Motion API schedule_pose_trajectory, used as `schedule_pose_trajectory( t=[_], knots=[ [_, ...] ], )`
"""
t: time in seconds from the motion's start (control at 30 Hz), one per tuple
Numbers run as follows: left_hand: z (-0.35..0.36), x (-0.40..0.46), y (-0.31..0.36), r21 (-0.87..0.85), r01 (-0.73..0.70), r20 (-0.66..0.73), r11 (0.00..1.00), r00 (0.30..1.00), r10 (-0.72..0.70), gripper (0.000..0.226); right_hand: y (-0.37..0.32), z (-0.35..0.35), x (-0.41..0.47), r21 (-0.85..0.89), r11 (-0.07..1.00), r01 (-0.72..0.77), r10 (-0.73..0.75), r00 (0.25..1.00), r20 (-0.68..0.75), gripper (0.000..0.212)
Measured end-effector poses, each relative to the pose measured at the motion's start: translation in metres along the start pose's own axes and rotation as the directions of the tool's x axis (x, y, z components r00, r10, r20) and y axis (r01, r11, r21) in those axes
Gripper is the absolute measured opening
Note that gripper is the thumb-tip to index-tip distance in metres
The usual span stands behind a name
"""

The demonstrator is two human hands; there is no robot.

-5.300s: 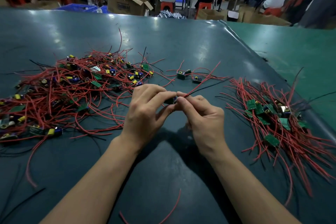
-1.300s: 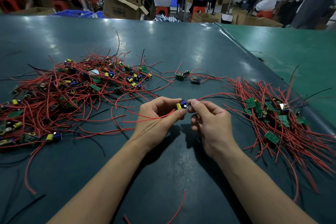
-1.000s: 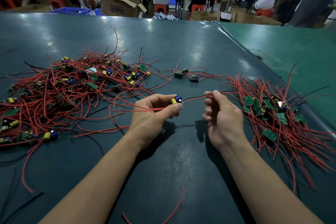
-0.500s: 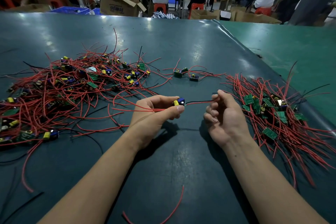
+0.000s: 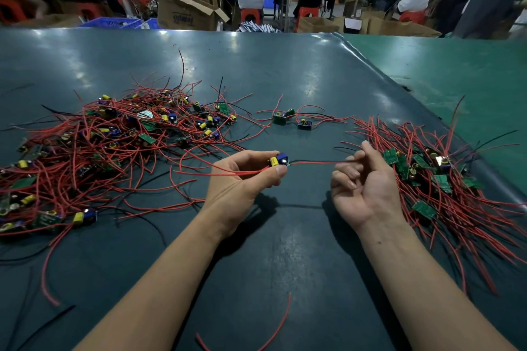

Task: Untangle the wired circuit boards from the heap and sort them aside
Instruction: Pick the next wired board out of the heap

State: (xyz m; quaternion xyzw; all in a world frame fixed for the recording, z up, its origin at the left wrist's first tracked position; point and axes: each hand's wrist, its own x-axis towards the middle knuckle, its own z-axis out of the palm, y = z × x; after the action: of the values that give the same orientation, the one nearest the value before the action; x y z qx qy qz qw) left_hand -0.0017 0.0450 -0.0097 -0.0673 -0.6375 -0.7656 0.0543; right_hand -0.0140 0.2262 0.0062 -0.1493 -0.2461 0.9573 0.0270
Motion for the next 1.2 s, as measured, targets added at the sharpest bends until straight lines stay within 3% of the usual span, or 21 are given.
schedule_pose_trajectory(
  t=[0.13,0.23,0.4,0.53,0.63,0.7,0.8,0.93,1.03,1.2],
  knots=[
    [-0.001,0.003,-0.001,0.017,-0.114,-0.175,0.993,0.978,0.115,0.016,0.001,0.0,0.001,-0.15,0.979,0.136,-0.148,0.986,-0.072,0.024],
    [-0.004,0.003,-0.005,0.192,-0.211,-0.267,0.959,0.928,0.258,0.016,0.0,-0.002,0.001,-0.169,0.972,0.16,-0.18,0.978,-0.109,0.016],
    [-0.005,0.003,-0.007,0.337,-0.466,-0.247,0.818,0.794,0.555,0.016,0.008,0.0,-0.001,-0.353,0.873,0.337,-0.385,0.92,-0.071,0.014],
    [-0.012,0.003,-0.006,0.462,-0.619,-0.15,0.635,0.651,0.744,0.024,0.013,0.001,-0.005,-0.435,0.777,0.456,-0.517,0.855,-0.028,0.021],
    [-0.016,0.004,-0.002,0.549,-0.655,-0.066,0.519,0.586,0.808,0.022,0.028,0.002,-0.013,-0.574,0.658,0.488,-0.462,0.863,0.203,0.016],
    [-0.018,0.002,0.0,0.578,-0.668,-0.007,0.469,0.571,0.821,0.023,0.039,0.003,-0.022,-0.628,0.577,0.522,-0.304,0.851,0.429,0.015],
    [-0.018,-0.002,0.002,0.594,-0.708,0.142,0.382,0.559,0.817,0.021,0.046,0.003,-0.03,-0.628,0.589,0.508,-0.085,0.812,0.577,0.022],
    [-0.015,-0.003,0.007,0.634,-0.708,0.251,0.311,0.568,0.784,0.023,0.043,0.004,-0.029,-0.593,0.618,0.516,-0.114,0.805,0.582,0.028],
    [-0.015,-0.002,0.007,0.664,-0.687,0.272,0.294,0.589,0.761,0.03,0.043,0.005,-0.027,-0.562,0.687,0.461,-0.119,0.834,0.539,0.022],
    [-0.018,0.002,0.006,0.739,-0.624,0.273,0.252,0.62,0.735,0.034,0.044,0.001,-0.026,-0.601,0.675,0.428,-0.034,0.832,0.554,0.027]
  ],
)
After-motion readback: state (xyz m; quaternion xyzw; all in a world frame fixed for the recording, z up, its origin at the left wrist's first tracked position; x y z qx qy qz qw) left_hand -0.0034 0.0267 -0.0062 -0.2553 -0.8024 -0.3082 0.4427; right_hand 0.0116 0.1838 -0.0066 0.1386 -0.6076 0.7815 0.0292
